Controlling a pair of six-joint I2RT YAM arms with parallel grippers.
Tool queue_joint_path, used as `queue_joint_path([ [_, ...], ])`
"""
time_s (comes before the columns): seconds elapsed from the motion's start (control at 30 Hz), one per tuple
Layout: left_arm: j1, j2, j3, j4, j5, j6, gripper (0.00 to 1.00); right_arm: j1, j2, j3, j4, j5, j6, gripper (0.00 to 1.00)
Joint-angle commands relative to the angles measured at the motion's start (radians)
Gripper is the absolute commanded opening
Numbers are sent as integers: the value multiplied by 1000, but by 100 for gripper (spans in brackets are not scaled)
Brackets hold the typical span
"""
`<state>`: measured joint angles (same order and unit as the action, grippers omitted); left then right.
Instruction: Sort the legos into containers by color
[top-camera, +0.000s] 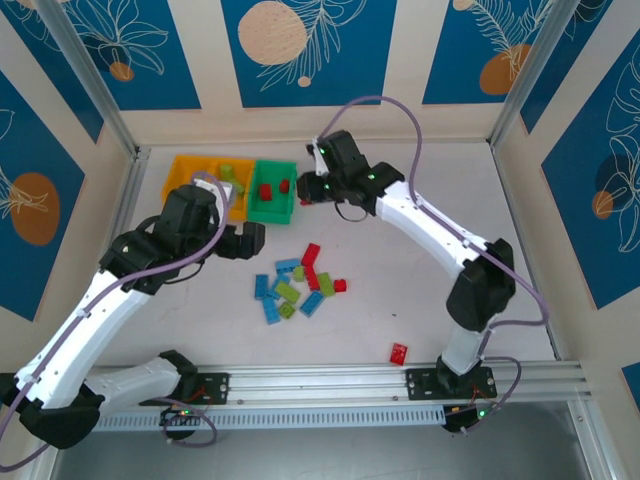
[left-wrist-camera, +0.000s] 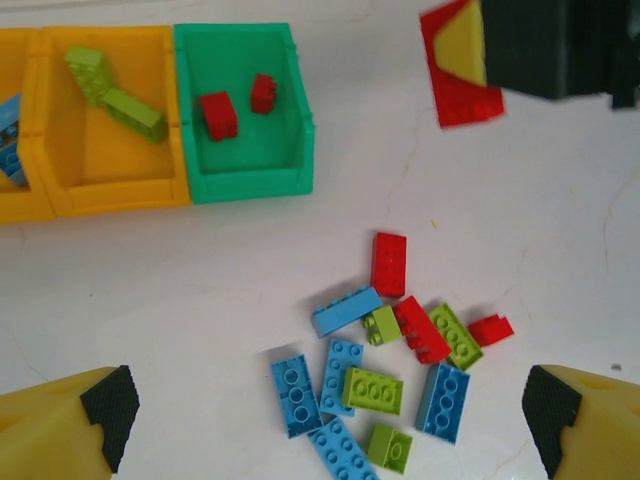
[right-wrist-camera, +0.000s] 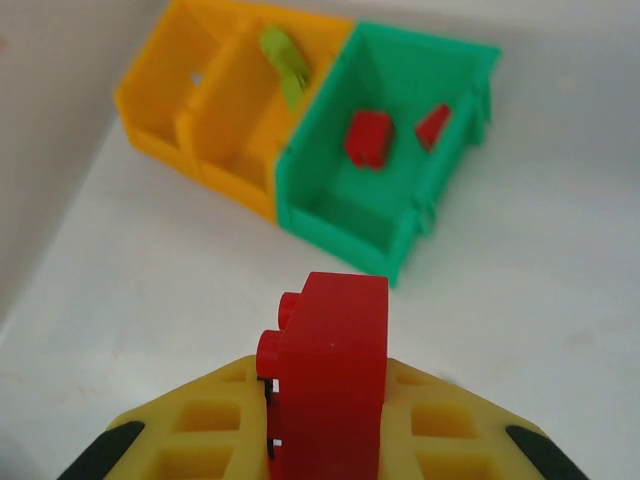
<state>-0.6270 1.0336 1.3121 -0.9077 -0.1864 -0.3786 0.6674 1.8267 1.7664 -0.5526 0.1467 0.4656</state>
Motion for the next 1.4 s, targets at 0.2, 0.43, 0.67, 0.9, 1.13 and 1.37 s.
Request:
queue_joint_path([
  [0.2, -6, -35, -64, -24, -27, -207, 100, 0, 651, 788, -206, -68, 35, 30],
  [0.43, -6, -54, -104, -27, 8, -205, 100, -27, 686, 1007, -305, -127, 4, 56],
  [0.67, -7, -27, -107, 62, 152, -56, 100, -78, 191, 440, -341, -168, 27, 57],
  [0.9, -10, 37, -100, 126, 417, 116, 100, -100, -355, -173, -476, -166, 227, 59],
  [1.13, -47, 81, -129, 174, 440, 143, 100, -52, -751, -673, -760, -200, 504, 63],
  [1.37, -55, 117, -135, 188, 437, 127, 100, -15, -813, -971, -812, -317, 506, 85],
])
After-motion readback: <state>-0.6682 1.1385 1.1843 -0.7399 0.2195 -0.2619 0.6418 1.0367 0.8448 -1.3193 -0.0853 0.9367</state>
